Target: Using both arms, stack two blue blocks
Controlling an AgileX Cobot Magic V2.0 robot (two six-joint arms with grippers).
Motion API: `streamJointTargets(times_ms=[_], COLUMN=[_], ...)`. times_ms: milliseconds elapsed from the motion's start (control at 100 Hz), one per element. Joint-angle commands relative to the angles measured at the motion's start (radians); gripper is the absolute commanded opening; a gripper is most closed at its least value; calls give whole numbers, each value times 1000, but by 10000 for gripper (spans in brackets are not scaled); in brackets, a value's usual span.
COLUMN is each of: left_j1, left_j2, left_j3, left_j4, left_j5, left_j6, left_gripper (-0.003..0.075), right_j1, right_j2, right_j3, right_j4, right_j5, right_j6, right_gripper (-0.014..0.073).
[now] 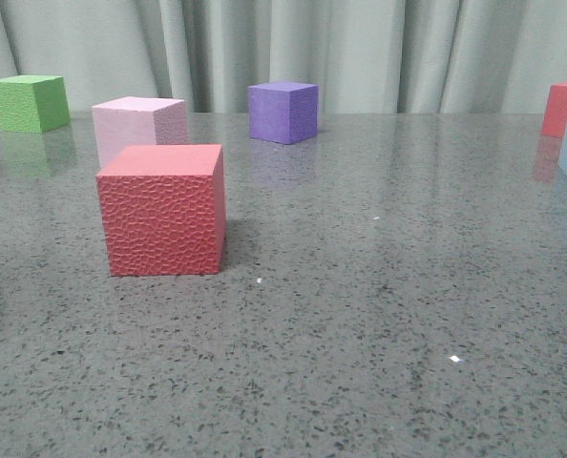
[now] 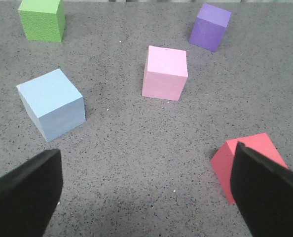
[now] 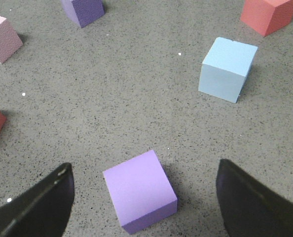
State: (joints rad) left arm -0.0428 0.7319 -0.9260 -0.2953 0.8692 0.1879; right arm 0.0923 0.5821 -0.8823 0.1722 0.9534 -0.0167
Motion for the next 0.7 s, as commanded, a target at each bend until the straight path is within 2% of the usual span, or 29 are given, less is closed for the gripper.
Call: streamJointTargets(times_ms=[0,90,340,690], left_j1=[-9,-9,-9,-9], left_j2=[4,4,4,4], left_j3=[-36,-36,-36,-36], left_j4=[-28,-28,-28,-28], left_j5=[-73,-73,-71,-67], left_j6=[-9,-9,-9,-9], left_gripper=[655,655,652,652], right_j1=[-2,-2,-2,-2], right_j2=[11,18,112,390], right_j3=[-34,-36,-57,-242], right_j4=[12,-19,-213,-219], right_j5=[-78,-85,-81,-89], right_j6=[17,84,275,311], right_gripper=[591,591,591,591])
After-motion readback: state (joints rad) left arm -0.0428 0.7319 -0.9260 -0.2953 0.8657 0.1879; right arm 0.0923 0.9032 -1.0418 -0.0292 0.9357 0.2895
